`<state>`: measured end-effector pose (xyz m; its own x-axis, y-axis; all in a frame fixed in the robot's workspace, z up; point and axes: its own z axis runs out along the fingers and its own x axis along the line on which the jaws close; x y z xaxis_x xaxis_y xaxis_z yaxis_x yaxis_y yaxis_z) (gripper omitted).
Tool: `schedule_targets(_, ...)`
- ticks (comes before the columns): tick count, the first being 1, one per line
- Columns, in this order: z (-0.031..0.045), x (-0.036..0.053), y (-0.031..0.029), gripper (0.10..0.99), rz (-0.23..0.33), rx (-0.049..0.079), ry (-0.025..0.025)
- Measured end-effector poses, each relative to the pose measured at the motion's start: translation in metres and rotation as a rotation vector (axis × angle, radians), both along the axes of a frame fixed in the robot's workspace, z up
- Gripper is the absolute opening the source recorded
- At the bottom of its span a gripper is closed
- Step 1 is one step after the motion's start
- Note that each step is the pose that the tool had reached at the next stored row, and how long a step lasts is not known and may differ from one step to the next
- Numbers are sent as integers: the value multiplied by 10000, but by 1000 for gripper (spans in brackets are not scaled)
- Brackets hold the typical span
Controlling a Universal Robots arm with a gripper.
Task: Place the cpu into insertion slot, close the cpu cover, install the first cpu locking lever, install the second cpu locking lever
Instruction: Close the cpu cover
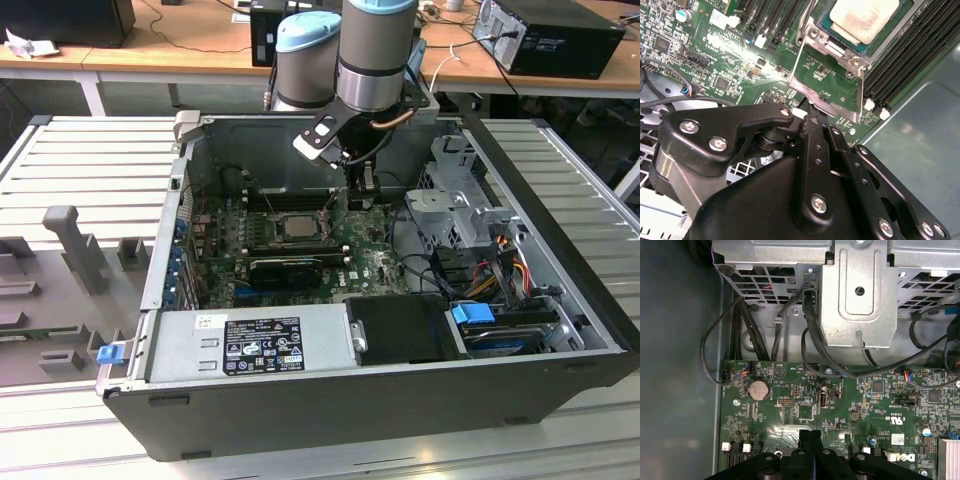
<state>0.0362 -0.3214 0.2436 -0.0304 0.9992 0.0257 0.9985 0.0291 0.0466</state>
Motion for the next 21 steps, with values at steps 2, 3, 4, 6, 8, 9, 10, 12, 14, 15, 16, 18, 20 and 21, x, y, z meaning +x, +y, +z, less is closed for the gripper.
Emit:
schedule_targets(2,0,-4,0,106,-1,0,0)
schedule_targets(3,0,-7,0,106,-1,0,0)
schedule_targets(4,0,-9,0,106,-2,0,0)
schedule_targets(6,0,-15,0,106,-1,0,0)
schedule_targets(8,0,-20,0,106,-1,0,0)
schedule_targets(9,0,-23,0,106,-1,0,0)
schedule_targets(10,0,-25,0,106,-1,0,0)
schedule_targets(12,0,-29,0,106,0,0,0)
schedule_targets(14,0,-34,0,106,-1,0,1)
schedule_targets(15,0,-36,0,106,-1,0,0)
schedule_targets(16,0,-41,0,106,-1,0,0)
schedule_targets(18,0,-50,0,106,-1,0,1)
schedule_targets(20,0,-57,0,106,-1,0,0)
schedule_targets(21,0,-60,0,106,-1,0,0)
